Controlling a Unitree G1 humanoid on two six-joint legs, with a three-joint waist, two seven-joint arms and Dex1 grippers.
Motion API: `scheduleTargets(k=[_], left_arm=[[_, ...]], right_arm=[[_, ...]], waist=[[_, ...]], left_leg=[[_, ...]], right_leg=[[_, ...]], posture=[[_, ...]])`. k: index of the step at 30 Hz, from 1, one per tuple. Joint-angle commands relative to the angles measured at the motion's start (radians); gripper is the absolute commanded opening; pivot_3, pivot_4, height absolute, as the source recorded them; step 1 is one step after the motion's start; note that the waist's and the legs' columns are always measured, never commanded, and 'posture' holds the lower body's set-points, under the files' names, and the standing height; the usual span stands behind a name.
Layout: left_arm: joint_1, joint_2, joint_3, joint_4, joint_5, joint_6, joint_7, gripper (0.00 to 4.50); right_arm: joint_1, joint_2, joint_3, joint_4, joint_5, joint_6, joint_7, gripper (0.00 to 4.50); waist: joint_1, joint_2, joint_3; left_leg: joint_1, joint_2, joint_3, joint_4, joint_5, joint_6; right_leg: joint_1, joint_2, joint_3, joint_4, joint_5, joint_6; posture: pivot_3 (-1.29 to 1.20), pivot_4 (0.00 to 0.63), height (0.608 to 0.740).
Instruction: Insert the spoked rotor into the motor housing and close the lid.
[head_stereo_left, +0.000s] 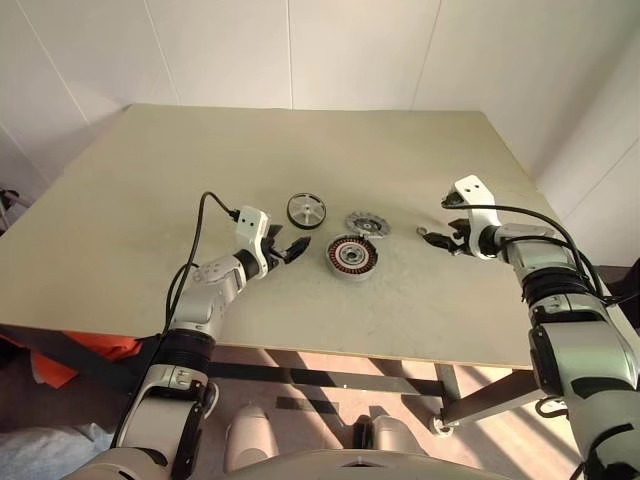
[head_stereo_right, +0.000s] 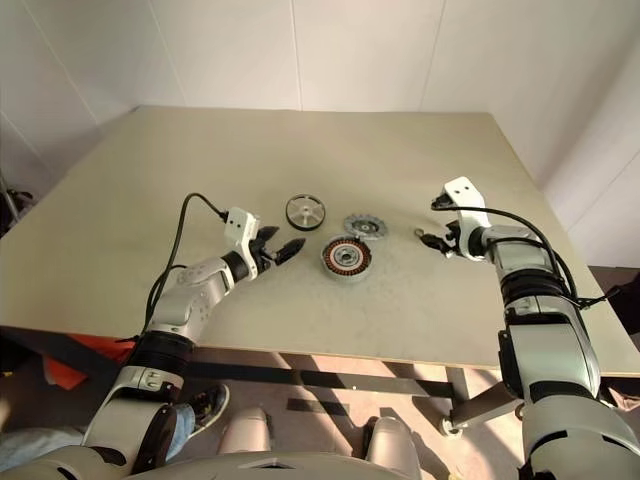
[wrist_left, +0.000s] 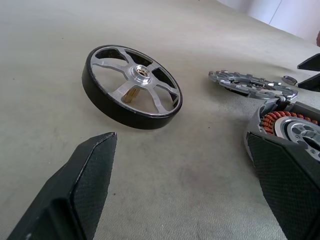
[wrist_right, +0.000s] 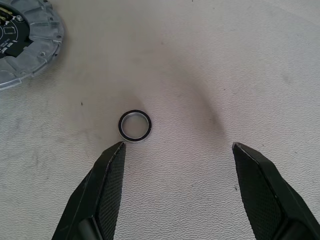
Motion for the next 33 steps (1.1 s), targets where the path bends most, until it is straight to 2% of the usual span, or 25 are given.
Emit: scheduleTargets(k=[1,20,24,28,30,33], left_arm=[[-0.011,0.006,0.003,-0.031,0.001,-0.008,-0.003,4.41],[-0.004,0.013,0.009,-0.036,0.004,-0.005,0.000,4.41],[-0.007,0.016,0.008,-0.033,0.003,-0.006,-0.002,4.41],[-0.014,0.018,0.009,-0.027,0.004,-0.008,-0.003,4.41],[-0.015,0.019,0.009,-0.025,0.004,-0.009,-0.004,4.41],[-0.015,0.019,0.009,-0.025,0.004,-0.009,-0.005,4.41]], right_arm=[[-0.047,0.016,-0.029,-0.004,0.023,-0.009,0.007,3.85],[-0.059,0.038,-0.073,0.112,0.032,-0.017,-0.012,3.85],[-0.052,0.038,-0.079,0.120,0.032,-0.022,-0.014,2.93],[-0.045,0.035,-0.076,0.114,0.023,-0.035,-0.017,1.46],[-0.043,0.032,-0.070,0.109,0.013,-0.045,-0.023,0.87],[-0.042,0.026,-0.065,0.101,0.006,-0.055,-0.019,0.87]], waist=[[0.000,0.000,0.000],[0.003,0.000,0.000],[0.004,0.000,0.000],[0.002,0.000,0.000],[0.002,0.000,0.000],[0.002,0.000,0.000]], left_leg=[[0.000,0.000,0.000,0.000,0.000,0.000],[0.000,0.000,0.000,0.000,0.000,0.000],[0.000,0.000,0.000,0.000,0.000,0.000],[0.000,0.000,0.000,0.000,0.000,0.000],[0.000,0.000,0.000,0.000,0.000,0.000],[0.000,0.000,0.000,0.000,0.000,0.000]], right_leg=[[0.000,0.000,0.000,0.000,0.000,0.000],[0.000,0.000,0.000,0.000,0.000,0.000],[0.000,0.000,-0.001,0.000,0.000,0.000],[0.000,0.000,-0.001,0.000,0.000,0.000],[0.000,0.000,-0.001,0.000,0.000,0.000],[0.000,0.000,-0.001,0.000,0.000,0.000]], posture=[[0.00,0.000,0.740],[0.00,0.000,0.740],[0.00,0.000,0.740],[0.00,0.000,0.740],[0.00,0.000,0.740],[0.00,0.000,0.740]])
